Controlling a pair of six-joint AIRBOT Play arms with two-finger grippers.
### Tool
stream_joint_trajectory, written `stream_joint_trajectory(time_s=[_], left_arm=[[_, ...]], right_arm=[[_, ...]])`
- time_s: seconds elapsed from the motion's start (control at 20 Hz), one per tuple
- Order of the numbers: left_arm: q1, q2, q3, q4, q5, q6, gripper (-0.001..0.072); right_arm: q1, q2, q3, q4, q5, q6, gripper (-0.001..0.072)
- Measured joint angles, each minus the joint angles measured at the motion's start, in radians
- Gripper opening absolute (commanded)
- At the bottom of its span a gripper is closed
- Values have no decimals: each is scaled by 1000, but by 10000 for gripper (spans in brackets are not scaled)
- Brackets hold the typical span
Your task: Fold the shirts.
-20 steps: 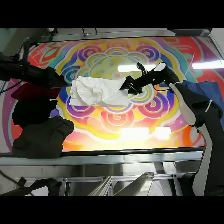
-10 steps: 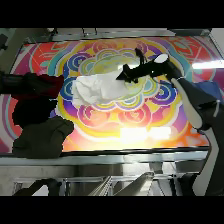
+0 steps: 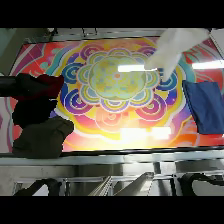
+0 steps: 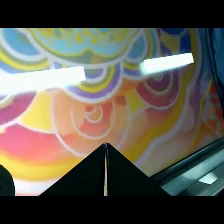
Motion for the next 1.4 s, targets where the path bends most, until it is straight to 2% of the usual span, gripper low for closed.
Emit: stream_joint_trajectory(time_s=[0.2,0.35,0.45,0.65,0.8,0.9,1.1,1.2,1.4], left_arm=[[1,-1,0,-37,-3,-3,12],[0,-10,0,-49,3,-4,12],[0,-27,0,-54,19,-7,12],[-3,-85,0,-62,47,-15,11],[-35,-126,0,-76,61,-18,12],[-73,-151,0,-79,71,-18,11],[-155,-188,0,-84,55,-10,12],[-186,-195,0,-84,36,-6,12],[-225,-190,0,-87,3,10,12]], right_arm=[[-192,17,-1,-110,76,54,15],[-322,-55,-2,-117,44,48,15],[-396,-117,-1,0,-3,-34,15],[-500,-177,26,374,-135,-249,15],[-549,-188,38,473,-154,-287,14],[-573,-191,22,440,-119,-222,13],[-592,-186,-72,207,40,-66,12],[-596,-141,-176,89,101,-2,13],[-604,21,-463,-124,116,143,17]])
